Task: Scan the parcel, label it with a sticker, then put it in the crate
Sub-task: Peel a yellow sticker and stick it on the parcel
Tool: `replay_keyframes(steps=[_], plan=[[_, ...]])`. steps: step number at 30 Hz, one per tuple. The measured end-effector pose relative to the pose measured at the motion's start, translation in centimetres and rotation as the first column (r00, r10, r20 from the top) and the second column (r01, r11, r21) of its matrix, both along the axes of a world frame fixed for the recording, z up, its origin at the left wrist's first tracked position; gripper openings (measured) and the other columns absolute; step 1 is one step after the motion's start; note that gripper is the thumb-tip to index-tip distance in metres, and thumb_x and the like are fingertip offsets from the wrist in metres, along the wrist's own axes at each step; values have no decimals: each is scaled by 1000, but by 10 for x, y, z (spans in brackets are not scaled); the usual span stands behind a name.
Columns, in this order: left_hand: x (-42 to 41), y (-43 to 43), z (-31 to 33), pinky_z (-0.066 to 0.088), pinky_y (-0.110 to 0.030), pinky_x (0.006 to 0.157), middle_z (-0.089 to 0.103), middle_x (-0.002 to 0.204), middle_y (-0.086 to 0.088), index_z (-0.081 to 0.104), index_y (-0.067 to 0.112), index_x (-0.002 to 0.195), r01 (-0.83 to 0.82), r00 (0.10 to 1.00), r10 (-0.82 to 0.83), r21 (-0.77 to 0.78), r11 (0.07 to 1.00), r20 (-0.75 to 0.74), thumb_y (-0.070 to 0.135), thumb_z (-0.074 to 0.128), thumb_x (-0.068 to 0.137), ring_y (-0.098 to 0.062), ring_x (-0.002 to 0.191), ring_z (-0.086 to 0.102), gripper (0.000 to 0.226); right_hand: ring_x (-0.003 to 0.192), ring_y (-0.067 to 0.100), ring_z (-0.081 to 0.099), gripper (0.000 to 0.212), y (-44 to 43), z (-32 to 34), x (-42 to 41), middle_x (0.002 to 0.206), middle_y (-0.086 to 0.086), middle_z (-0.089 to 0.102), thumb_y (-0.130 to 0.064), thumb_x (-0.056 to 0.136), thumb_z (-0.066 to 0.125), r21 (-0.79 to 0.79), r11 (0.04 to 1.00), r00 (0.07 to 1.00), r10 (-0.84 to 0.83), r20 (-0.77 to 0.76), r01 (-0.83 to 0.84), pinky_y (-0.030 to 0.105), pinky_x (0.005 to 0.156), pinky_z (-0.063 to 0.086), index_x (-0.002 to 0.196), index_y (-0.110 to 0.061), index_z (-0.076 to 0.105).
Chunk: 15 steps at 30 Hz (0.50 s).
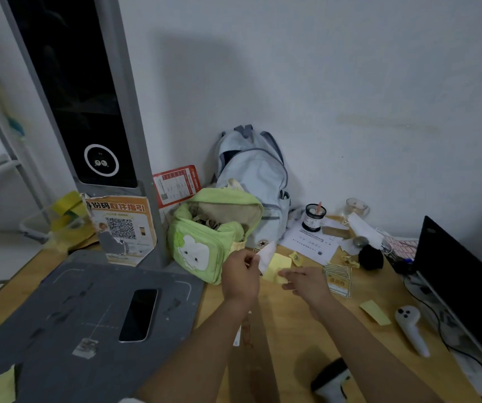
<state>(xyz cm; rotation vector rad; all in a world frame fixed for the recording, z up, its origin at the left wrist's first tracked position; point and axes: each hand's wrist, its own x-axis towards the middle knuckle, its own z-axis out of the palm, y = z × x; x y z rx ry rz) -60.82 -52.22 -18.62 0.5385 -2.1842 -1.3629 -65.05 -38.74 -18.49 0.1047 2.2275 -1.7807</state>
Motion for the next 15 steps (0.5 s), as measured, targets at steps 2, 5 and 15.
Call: replay_keyframes(steps=[2,5,15], plan=[[-1,3,-1,43,-27,64,62,74,2,64,13,76,-16,1000,17,59,998,-16,14,59,90,-15,70,56,15,55,13,62,12,1,1,-2,87,3,70,-10,85,68,16,1000,1000,-10,-25,10,21,57,43,88,-3,77],[-1,8,2,42,-23,59,57,68,11,57,20,70,-67,995,77,157,985,-62,13,58,90,-10,65,54,21,57,13,65,11,-1,4,-5,85,2,70,-9,85,68,45,999,997,-8,-82,12,21,59,45,86,-3,77],[-4,0,11,41,-31,68,54,72,3,53,11,75,-131,987,148,227,965,-62,9,52,93,-19,72,52,18,55,16,62,21,-6,12,-8,85,24,74,9,78,69,95,995,977,22,-213,-2,41,75,58,67,-9,74]])
